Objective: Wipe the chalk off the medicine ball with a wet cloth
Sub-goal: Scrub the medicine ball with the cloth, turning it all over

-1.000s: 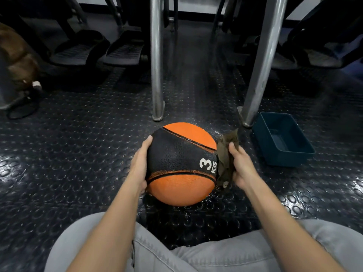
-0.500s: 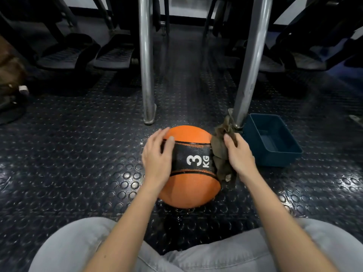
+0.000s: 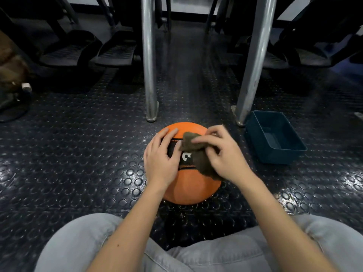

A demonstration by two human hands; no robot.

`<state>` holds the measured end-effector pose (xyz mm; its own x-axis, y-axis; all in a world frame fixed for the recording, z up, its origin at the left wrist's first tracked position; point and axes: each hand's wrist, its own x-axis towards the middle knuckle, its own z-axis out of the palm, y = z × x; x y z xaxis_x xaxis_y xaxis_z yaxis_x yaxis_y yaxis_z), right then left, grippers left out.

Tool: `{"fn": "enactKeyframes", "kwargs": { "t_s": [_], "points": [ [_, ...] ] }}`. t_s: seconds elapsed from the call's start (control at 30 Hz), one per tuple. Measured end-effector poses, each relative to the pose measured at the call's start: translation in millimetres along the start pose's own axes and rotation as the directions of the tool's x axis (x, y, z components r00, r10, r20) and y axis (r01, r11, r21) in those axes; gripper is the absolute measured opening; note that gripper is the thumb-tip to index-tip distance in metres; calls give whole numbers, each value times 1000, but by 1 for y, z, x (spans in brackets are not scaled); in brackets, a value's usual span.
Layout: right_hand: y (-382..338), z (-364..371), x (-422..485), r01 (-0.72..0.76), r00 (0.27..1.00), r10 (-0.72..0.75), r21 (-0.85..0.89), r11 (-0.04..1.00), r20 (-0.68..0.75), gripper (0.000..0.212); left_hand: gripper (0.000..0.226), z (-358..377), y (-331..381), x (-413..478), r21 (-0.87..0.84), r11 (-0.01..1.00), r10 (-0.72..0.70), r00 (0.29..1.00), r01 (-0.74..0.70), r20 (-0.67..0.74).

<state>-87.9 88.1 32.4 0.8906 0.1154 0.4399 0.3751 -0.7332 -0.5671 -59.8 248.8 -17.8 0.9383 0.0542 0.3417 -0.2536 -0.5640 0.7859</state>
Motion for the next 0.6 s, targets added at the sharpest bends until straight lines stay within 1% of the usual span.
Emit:
{"fn": "enactKeyframes", "kwargs": {
  "t_s": [0.03,0.07,0.1,0.13,0.17,0.2,0.23,0.27,0.3,0.33,0.37,0.4,0.43,0.47,0.5,0.53,0.57,0.6],
  "points": [
    [8,-3,3,-86,996,85,-98,991,-15,40,60,0,1,1,-1,1000,0,1000,0,10],
    [16,-9,5,-205,979,199,-230,951,-50,40,60,1,2,1,5,1000,1,1000,-1,13],
    [22,-16,6,-325,946,303,-323,889,-117,38,60,3,4,0,15,1000,4,1000,-5,15],
    [25,-24,6,-400,914,351,-319,859,-203,37,59,4,5,0,21,1000,11,1000,-11,12],
    [23,-29,7,-397,905,334,-241,885,-264,36,59,5,5,-1,22,1000,16,1000,-16,3],
    [17,-31,7,-321,918,271,-144,936,-289,36,59,6,5,-2,22,1000,18,1000,-18,-4],
    [9,-31,7,-205,950,181,-71,976,-253,36,59,6,5,-2,30,999,26,1000,-26,-3],
    [1,-30,7,-89,985,89,2,996,-147,37,59,6,4,-3,42,998,38,999,-38,2],
    [-5,-26,8,-23,1000,24,69,997,-15,39,59,6,3,-3,51,997,52,999,-53,12],
    [-5,-23,9,-35,995,25,110,993,94,41,59,6,4,-1,56,996,64,998,-65,24],
    [-1,-20,11,-94,987,81,94,991,137,44,59,6,5,0,61,996,70,997,-72,36],
    [9,-20,12,-164,982,162,8,986,102,46,59,7,6,2,65,995,71,997,-73,41],
    [19,-24,13,-238,969,246,-145,960,34,46,60,8,8,2,72,995,72,996,-75,43],
    [26,-30,10,-326,944,328,-281,903,-41,44,60,10,9,1,83,993,77,996,-81,49],
    [31,-36,7,-401,916,382,-310,862,-123,41,59,11,10,-2,87,992,86,995,-90,48],
    [30,-41,7,-425,903,391,-237,873,-180,40,58,11,10,-3,87,991,95,995,-98,36],
    [24,-43,8,-383,911,355,-109,917,-210,39,57,11,10,-4,81,992,97,995,-98,21],
    [15,-45,8,-291,937,289,18,957,-199,40,55,11,9,-5,77,992,95,995,-96,15]
  ]
}}
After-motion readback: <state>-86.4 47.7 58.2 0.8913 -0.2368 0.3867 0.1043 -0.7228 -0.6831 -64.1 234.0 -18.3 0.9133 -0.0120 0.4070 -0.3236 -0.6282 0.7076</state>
